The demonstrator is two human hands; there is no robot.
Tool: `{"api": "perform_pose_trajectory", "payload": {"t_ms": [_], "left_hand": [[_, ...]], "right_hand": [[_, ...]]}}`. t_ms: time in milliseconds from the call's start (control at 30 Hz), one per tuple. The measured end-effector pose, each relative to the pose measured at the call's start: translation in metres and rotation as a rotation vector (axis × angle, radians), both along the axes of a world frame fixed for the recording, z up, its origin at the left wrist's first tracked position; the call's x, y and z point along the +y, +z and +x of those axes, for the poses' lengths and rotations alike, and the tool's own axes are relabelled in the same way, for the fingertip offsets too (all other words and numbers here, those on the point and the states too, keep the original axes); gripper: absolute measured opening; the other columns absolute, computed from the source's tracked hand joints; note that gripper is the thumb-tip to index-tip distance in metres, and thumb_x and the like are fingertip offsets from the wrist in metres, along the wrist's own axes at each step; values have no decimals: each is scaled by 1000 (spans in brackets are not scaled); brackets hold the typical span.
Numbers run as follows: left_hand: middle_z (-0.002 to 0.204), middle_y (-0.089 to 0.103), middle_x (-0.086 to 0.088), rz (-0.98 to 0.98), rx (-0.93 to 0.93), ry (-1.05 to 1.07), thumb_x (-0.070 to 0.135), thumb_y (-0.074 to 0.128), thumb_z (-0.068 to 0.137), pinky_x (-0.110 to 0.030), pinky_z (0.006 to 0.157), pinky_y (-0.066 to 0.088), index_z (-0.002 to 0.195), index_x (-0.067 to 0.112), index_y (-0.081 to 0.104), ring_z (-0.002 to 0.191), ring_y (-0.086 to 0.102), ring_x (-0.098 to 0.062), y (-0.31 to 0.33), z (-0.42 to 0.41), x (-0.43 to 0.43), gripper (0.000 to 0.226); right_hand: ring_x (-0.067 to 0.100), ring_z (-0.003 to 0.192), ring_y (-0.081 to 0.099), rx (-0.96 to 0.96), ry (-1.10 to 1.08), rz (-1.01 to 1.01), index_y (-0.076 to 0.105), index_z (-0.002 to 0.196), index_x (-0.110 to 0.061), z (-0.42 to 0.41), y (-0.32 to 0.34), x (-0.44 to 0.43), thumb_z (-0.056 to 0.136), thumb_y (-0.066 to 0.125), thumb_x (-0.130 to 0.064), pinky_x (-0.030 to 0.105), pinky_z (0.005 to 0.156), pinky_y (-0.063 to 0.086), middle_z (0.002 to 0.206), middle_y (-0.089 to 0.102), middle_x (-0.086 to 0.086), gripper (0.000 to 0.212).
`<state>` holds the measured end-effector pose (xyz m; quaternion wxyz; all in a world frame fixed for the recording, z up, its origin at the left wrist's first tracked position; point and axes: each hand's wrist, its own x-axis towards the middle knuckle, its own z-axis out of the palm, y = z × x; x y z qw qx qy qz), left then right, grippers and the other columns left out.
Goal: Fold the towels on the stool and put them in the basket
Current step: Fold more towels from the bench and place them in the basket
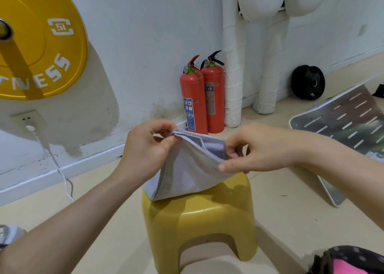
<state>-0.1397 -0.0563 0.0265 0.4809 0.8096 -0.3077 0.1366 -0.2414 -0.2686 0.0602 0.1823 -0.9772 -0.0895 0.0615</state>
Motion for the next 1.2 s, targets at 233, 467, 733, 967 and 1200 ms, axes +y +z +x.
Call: {"api": "perform_pose_trajectory", "payload": {"t_ms": [233,467,733,967,1200], "left_hand": [[58,58,13,-320,232,-215,-2,60,87,-12,57,42,80,16,57,57,51,1,27,-7,-3,20],[43,45,12,-580,432,-417,5,45,96,-14,37,25,85,14,54,35,35,-2,83,-28,-11,17],[73,56,2,-212,257,-111,1,55,92,-21,62,39,78,22,54,65,50,-5,28,2,-23,25],[81,59,-4,-451,-211,-116,-6,49,89,-23,56,42,87,27,51,61,52,-15,82,11,-34,33],[73,65,-3,-199,195,-134,-23,53,78,-32,66,58,77,13,60,67,66,-19,2,10,-1,37]], "right_hand": [[6,44,34,-289,-46,478,37,53,-14,-2,26,1,73,70,1,22,44,30,48,33,-5,41],[14,50,48,-78,-54,1359,56,70,-15,-3,62,-2,67,56,-5,20,47,36,64,53,1,11],[9,48,55,-181,-356,582,72,79,-15,17,26,-20,82,69,-3,31,50,56,62,61,7,13],[17,75,59,-1150,-216,423,68,87,-10,21,41,-8,75,62,2,29,68,50,80,63,0,18],[9,64,50,-685,-24,157,59,74,-22,13,-9,-7,72,65,-11,23,58,39,69,56,-10,13]]}}
